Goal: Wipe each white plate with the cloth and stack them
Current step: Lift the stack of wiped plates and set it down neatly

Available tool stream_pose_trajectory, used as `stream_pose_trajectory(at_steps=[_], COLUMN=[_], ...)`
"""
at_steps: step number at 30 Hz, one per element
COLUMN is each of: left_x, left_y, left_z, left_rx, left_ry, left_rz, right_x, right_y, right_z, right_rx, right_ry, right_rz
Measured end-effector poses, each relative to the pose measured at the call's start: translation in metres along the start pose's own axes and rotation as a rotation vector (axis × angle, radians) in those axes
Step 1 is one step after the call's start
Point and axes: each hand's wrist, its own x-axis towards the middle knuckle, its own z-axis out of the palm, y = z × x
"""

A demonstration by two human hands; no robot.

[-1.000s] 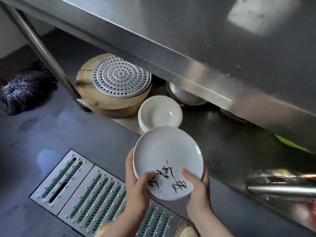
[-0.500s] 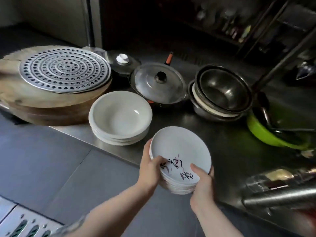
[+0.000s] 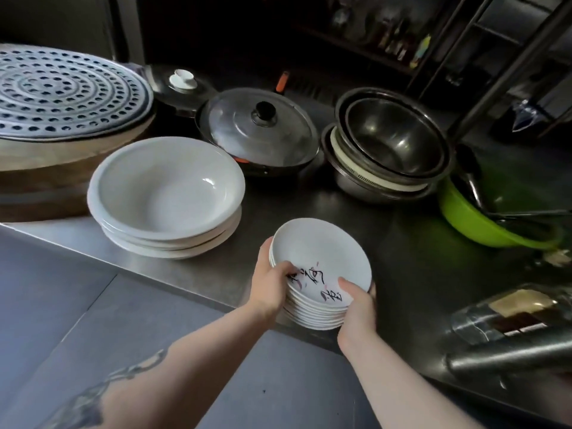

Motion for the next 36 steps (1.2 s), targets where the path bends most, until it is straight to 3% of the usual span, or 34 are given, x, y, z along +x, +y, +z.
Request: stream_pose_trajectory(at_steps=[11,21,24,27,30,33,36], left_x=[0.044,0.067,0.053,0.020,-0.028,-0.074,-0.118], left_y=[0.007,0.005,0.011,0.028,0.057,0.098,0.154], left_z=[-0.008,-0.006,-0.012,-0.018,-0.026,-0.037,-0.040], left_rx=[-0.020,0.101,0.271,0.441,0.702,1.177,1.386], left_ry=[0.050,0.058,0.035,-0.013,-0.109,-0.276,-0.328], left_rz=[0.050,0.092,0.096,0.063,-0.059,-0.015,0.007], right_x=[0.029,0.050,0.041,0.010,-0.038,-0.091,-0.149], right_y=[0.017,-0.002,-0.010,-0.028,-0.055,-0.083,-0.116], right_z=[0.043,0.049,0.043,0.030,0.016,0.014,0.022], right_rx=[0.156,-0.157,-0.466,-1.029,-1.526,-1.786,-1.874], right_ry=[0.014,-0.025,-0.032,-0.052,-0.214,-0.336,-0.415], right_rz=[-0.015,-0.003,-0.124,-0.261,-0.342,-0.426,-0.482])
